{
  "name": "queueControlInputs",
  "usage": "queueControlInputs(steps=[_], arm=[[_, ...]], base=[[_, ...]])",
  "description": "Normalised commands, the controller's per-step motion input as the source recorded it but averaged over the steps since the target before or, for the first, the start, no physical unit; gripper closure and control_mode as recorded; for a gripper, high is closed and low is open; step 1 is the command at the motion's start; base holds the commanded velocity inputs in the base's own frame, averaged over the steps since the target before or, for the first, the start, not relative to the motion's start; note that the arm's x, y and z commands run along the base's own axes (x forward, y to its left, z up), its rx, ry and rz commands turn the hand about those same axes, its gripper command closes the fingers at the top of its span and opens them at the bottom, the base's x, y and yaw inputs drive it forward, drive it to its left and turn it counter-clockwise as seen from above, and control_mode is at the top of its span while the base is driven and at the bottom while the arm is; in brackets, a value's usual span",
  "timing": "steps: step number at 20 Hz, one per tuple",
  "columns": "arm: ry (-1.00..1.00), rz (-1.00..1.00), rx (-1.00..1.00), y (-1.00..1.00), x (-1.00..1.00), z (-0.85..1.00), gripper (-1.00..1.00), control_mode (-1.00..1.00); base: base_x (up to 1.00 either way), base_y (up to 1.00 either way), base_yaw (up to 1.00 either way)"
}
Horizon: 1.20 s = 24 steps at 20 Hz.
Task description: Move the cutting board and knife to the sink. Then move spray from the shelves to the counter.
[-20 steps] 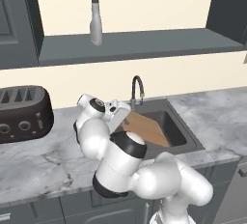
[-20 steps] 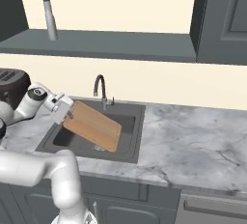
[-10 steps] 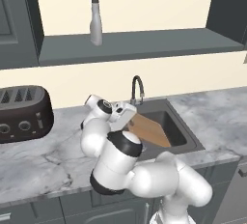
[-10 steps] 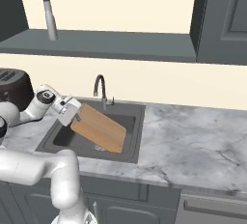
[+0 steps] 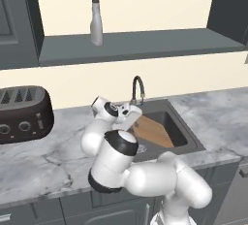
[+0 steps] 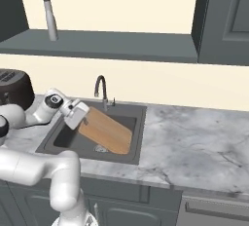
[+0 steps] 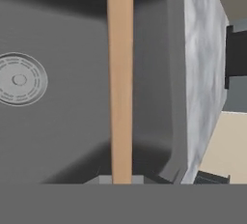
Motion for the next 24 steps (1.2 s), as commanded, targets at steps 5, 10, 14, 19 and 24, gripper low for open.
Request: queueControlInputs(steps=[5, 10, 14, 19, 24], arm=[[0.00, 0.00, 0.01, -0.16, 0.17, -0.18, 1.00, -1.00], [0.00, 0.00, 0.02, -0.08, 0.14, -0.20, 1.00, -1.00], [0.00, 0.01, 0.02, -0.01, 0.17, -0.20, 1.00, -1.00], [0.00, 0.01, 0.00, 0.00, 0.18, -0.20, 1.00, -1.00], [0.00, 0.02, 0.00, 0.00, 0.18, -0.24, 1.00, -1.00]], base=[[0.00, 0.00, 0.00], [0.00, 0.00, 0.00], [0.00, 0.00, 0.00], [0.00, 0.00, 0.00], [0.00, 0.00, 0.00]])
